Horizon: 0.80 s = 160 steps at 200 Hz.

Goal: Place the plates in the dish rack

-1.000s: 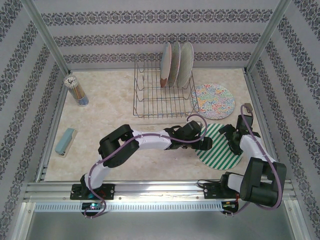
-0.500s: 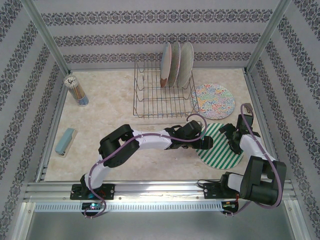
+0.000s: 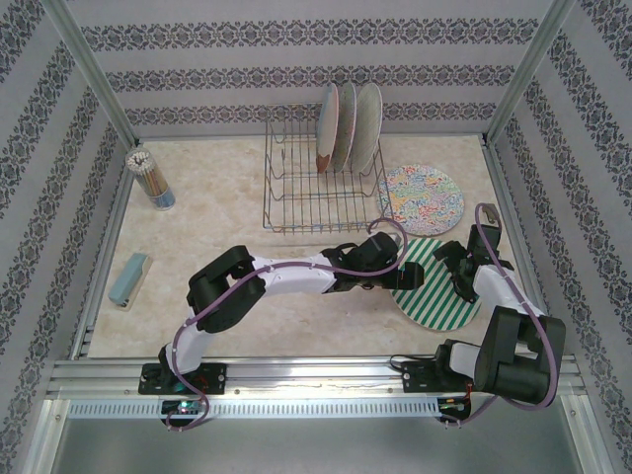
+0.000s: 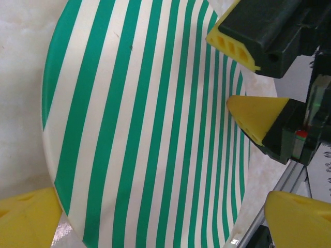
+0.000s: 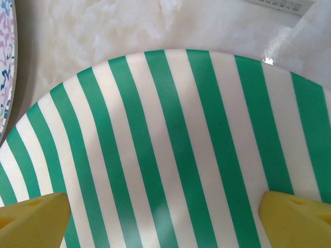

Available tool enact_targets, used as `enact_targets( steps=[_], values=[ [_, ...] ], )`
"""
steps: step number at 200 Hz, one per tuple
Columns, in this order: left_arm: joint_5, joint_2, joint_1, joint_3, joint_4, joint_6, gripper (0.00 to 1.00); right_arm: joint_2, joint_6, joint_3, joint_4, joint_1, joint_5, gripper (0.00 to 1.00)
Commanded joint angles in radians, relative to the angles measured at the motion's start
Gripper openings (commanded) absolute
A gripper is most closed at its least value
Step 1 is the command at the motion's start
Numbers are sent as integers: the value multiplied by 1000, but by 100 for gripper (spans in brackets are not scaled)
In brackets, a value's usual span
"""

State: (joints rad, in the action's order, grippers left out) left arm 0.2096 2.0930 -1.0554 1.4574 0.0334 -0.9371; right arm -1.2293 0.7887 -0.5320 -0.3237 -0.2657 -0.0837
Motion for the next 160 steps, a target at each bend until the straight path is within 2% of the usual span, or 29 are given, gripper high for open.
enact_targets(
  steps=[1,160],
  values=[
    [64,-51,-19,23,124,-15,100,-18,24,33,-69,25,-100,96],
    [123,-51,-14,-29,351,-149,100,7,50,22,-78,54,-120,96]
  ],
)
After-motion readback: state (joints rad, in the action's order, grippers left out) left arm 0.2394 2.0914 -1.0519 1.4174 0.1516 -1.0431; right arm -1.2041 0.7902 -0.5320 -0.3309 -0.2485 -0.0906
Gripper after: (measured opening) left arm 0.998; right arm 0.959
